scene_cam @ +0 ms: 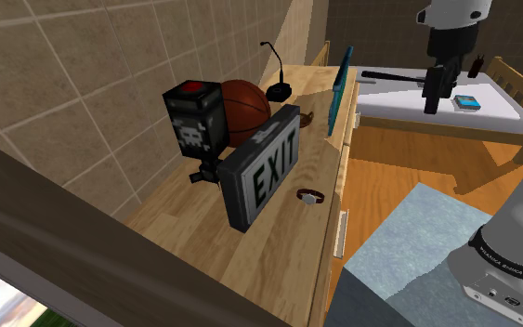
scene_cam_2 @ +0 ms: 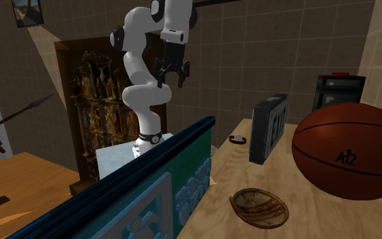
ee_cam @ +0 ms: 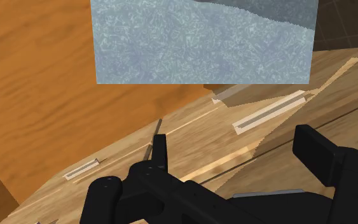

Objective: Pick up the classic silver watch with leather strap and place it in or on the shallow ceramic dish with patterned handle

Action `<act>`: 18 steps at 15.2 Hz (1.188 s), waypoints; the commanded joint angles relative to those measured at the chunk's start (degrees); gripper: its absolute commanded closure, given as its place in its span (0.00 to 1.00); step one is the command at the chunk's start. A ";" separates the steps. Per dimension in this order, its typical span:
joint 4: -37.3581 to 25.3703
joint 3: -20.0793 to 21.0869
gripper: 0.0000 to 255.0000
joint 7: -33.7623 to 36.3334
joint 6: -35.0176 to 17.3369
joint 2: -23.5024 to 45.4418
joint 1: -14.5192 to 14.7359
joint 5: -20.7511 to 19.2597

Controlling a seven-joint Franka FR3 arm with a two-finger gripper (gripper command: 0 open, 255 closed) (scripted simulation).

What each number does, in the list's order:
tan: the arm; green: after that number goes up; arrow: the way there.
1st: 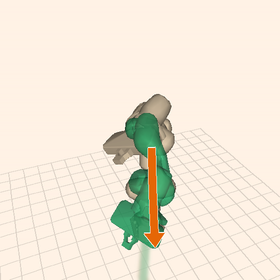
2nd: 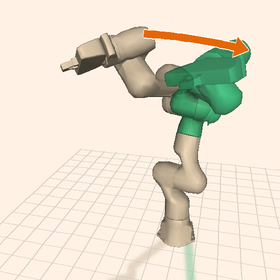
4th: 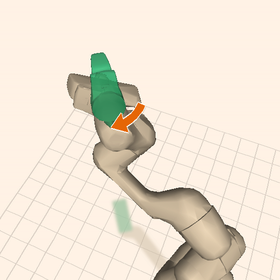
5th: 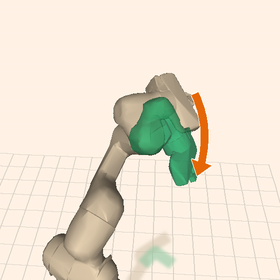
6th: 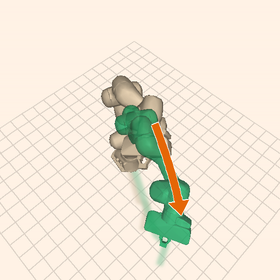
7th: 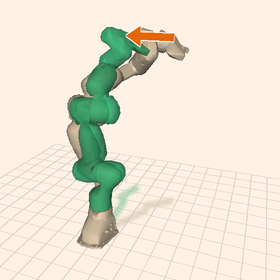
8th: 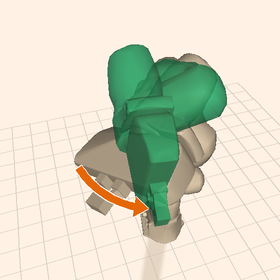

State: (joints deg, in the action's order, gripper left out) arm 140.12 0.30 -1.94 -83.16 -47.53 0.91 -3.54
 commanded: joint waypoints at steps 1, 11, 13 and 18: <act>0.00 0.00 0.00 0.00 0.00 0.00 0.00 0.00; 4.95 9.11 0.00 6.97 -18.41 8.48 5.12 6.12; 5.07 11.02 0.00 8.36 -22.18 11.10 5.95 6.87; 4.06 15.89 0.00 12.12 -31.35 18.73 7.48 7.55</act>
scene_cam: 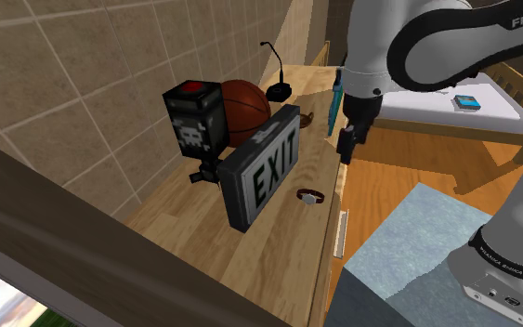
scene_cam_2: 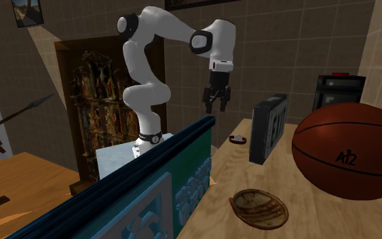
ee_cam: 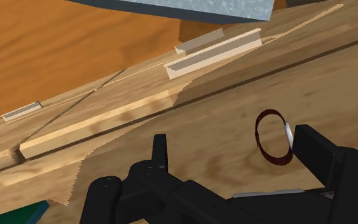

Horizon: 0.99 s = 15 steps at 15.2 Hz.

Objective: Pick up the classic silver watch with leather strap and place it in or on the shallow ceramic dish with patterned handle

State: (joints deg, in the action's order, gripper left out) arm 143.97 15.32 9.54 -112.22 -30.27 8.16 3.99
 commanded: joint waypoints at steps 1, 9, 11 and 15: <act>-0.21 1.87 0.00 1.47 -4.05 3.16 0.42 -0.09; -6.15 9.74 0.00 10.12 -16.39 18.24 0.72 -5.40; -7.73 11.03 0.00 12.24 -18.16 21.28 0.69 -7.44; -6.49 11.20 0.00 13.30 -21.32 23.46 0.34 -8.91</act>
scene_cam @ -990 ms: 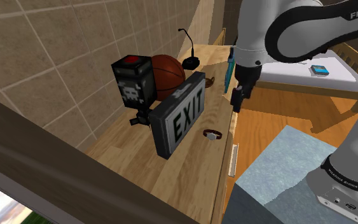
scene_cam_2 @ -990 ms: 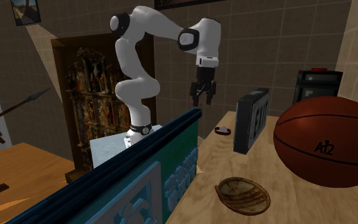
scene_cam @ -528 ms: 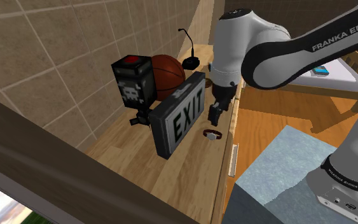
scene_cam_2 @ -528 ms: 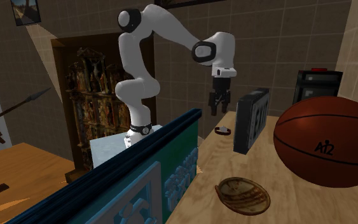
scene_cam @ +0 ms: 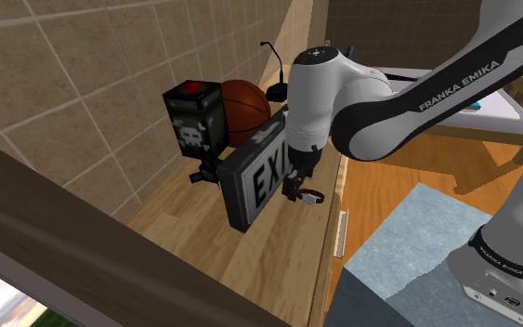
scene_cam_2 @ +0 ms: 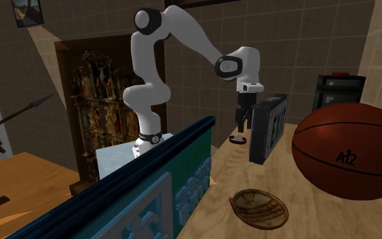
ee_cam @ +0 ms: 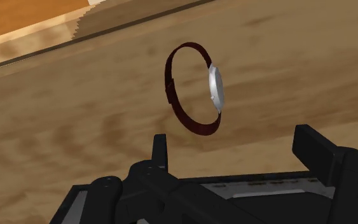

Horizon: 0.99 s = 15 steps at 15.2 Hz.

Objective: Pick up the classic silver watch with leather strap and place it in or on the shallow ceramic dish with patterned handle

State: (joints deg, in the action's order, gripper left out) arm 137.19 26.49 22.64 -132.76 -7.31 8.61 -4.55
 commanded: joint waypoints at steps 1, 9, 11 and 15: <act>0.56 0.06 0.00 0.50 -1.57 1.08 -0.21 -0.79; 1.21 0.13 0.00 1.34 -3.58 2.64 -0.47 -1.98; 1.22 0.13 0.00 1.34 -3.57 2.63 -0.47 -1.97; 1.22 0.13 1.00 1.34 -3.57 2.63 -0.47 -1.97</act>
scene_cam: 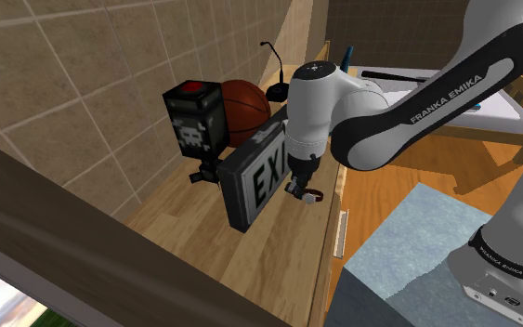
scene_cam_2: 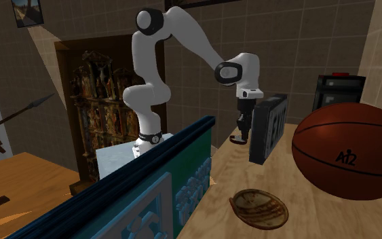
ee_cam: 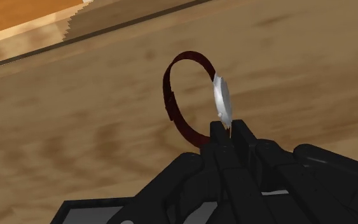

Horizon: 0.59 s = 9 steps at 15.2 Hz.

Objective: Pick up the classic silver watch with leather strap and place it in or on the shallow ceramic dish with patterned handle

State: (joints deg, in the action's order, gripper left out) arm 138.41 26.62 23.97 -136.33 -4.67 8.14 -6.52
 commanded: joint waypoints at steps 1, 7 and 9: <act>0.00 0.00 1.00 0.00 0.00 0.00 0.00 0.00; -0.28 -0.05 1.00 -0.39 0.77 -0.57 0.06 0.45; -0.88 -0.18 1.00 -1.14 2.34 -1.70 0.17 1.30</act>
State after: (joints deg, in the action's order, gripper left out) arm 137.67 26.51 23.28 -134.78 -5.63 8.24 -5.76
